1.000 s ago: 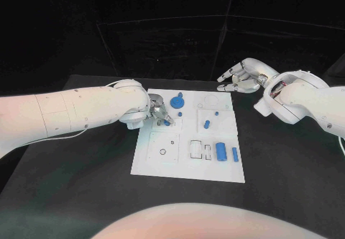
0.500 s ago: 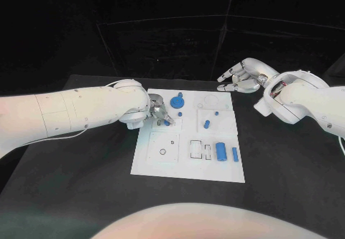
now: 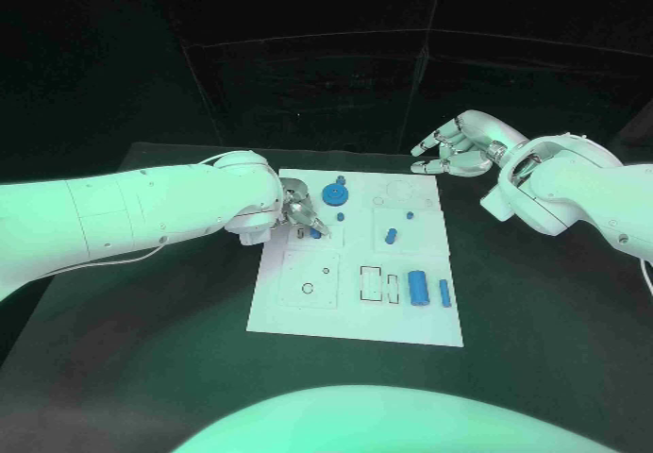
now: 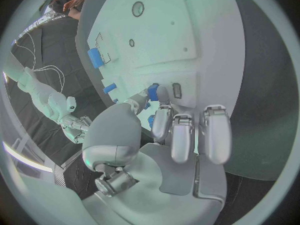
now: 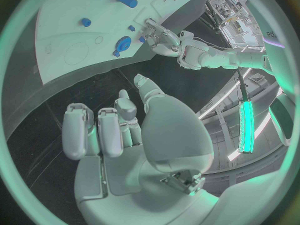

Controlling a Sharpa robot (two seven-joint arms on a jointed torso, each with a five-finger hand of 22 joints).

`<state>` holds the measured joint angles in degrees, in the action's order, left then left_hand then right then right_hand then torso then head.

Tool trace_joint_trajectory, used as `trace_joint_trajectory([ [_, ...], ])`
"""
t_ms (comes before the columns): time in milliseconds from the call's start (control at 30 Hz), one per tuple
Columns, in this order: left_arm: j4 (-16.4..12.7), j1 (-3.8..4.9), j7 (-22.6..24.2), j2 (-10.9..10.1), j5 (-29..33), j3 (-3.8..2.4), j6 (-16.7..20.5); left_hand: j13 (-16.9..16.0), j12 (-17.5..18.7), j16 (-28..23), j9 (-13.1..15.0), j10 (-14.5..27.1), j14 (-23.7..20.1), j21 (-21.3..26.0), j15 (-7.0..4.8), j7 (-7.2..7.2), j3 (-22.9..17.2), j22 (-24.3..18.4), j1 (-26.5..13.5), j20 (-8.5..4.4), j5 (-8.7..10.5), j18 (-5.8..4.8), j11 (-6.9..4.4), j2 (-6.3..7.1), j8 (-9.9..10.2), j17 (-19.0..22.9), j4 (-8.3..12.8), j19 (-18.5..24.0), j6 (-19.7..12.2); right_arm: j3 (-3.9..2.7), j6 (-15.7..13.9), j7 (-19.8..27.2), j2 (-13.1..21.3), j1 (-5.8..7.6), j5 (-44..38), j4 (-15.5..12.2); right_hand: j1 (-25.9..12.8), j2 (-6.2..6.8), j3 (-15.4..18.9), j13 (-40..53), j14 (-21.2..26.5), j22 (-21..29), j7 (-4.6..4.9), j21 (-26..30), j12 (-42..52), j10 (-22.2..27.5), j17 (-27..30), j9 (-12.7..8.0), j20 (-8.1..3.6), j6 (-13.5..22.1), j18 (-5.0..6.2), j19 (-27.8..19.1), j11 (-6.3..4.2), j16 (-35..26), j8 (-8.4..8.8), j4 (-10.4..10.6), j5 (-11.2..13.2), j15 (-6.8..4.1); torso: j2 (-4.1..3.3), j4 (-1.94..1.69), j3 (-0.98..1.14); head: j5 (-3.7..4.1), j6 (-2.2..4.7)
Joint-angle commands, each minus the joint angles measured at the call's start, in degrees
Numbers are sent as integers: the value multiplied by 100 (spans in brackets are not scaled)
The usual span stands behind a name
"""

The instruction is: Assemble the parts on the task board

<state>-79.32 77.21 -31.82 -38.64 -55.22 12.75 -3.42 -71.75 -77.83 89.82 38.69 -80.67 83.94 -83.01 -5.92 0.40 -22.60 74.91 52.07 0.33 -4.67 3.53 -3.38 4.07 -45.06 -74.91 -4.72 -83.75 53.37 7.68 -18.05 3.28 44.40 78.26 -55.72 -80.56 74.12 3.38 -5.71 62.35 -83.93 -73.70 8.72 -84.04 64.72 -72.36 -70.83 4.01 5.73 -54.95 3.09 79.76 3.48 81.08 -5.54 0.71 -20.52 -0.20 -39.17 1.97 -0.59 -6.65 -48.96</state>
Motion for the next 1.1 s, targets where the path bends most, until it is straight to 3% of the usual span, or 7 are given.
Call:
trace_joint_trajectory([
  [33, 11, 7, -39, 14, -31, -3, 12, -2, -16, 18, -8, -27, 606, -18, -46, -14, 68, 225, -44, -30, 41, -83, -2, -12, 0, -1509, 4, -126, 44, -4, 18, 23, 3, 11, 10, -15, -49, -1, 28, -8, -231, 8, -10, 39, -21, 30, 8, -7, -2, -44, 48, -56, 5, -19, -37, 0, 5, -52, -1, 1, 0, 2, -2],
  [933, -29, 9, -39, -6, -53, -6, 25, -8, -12, 18, -12, -31, 606, -21, -55, -23, 622, 248, -16, -35, 105, -86, -8, -31, 15, -1509, -123, -136, 54, -4, 23, 26, 10, 11, 10, -25, -55, 1, 30, -14, -230, 12, -11, 42, -26, 31, 14, -7, -3, -45, 49, -59, 5, -23, -37, 3, 6, -52, 1, -4, -1, 16, -15],
  [1100, -139, 57, -38, -103, -62, -19, 122, 136, 94, 18, -9, 59, 606, 14, -56, -9, 1092, 194, -175, -42, 180, -74, -2, 126, 31, -1509, -308, -115, -1, -4, 21, 32, 5, 11, 10, -14, -63, 3, 34, -25, -229, 25, -11, 47, -35, 34, 19, -7, -3, -45, 51, -67, 5, -26, -37, 7, 6, -53, 2, -5, -7, 18, -3],
])
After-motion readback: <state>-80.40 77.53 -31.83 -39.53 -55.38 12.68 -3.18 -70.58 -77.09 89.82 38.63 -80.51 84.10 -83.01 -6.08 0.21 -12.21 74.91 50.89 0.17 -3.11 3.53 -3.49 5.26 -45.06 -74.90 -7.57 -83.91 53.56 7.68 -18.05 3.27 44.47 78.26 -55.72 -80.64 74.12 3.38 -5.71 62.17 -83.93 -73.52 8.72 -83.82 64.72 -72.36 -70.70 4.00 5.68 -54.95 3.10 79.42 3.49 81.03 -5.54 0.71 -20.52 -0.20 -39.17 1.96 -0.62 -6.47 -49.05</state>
